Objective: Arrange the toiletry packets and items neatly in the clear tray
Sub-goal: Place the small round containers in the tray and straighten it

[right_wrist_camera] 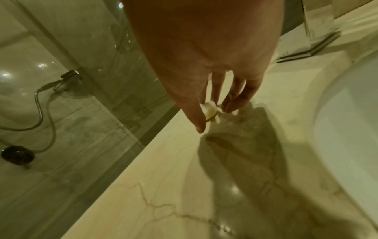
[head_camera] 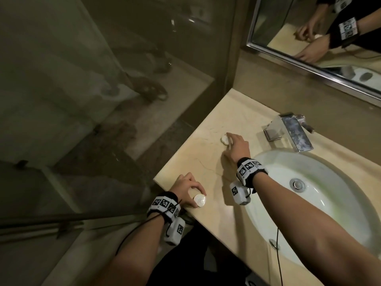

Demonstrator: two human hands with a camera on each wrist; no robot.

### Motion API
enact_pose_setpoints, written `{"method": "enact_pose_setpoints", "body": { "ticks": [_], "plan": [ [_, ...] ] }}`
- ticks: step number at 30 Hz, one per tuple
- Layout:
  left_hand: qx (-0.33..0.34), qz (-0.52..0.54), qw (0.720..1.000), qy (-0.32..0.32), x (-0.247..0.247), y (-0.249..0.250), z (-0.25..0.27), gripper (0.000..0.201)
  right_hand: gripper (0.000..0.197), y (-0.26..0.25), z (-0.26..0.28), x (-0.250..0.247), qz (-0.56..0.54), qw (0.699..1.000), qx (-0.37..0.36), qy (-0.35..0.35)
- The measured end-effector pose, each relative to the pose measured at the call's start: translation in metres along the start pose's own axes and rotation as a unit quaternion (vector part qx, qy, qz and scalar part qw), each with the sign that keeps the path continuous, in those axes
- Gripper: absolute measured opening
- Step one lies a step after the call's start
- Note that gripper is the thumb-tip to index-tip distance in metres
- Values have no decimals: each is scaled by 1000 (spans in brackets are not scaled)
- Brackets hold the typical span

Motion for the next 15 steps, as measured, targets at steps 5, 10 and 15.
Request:
{"method": "enact_pose_setpoints", "body": {
  "ticks": [5, 10, 15],
  "plan": [
    [-3, 19, 998, 55, -8, -3, -5, 44, 41, 1, 5, -3, -30, 999, -9, 12],
    [8, 79, 987, 139, -23, 12, -7, 40, 38, 18, 19, -4, -65, 998, -5, -11],
    [25, 158, 974, 161, -28, 57, -29, 41, 42, 48, 47, -44, -158, 987, -12, 9]
  ]
}}
Point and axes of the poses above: each hand's wrist, its own z-axis away from the middle knuckle, its own x-axis out of the palm, y = z × x, the point moved 10 cm from there along -z, towards the middle knuckle, and after that the axes turned 14 degrees about x, right-handed, at the moved point
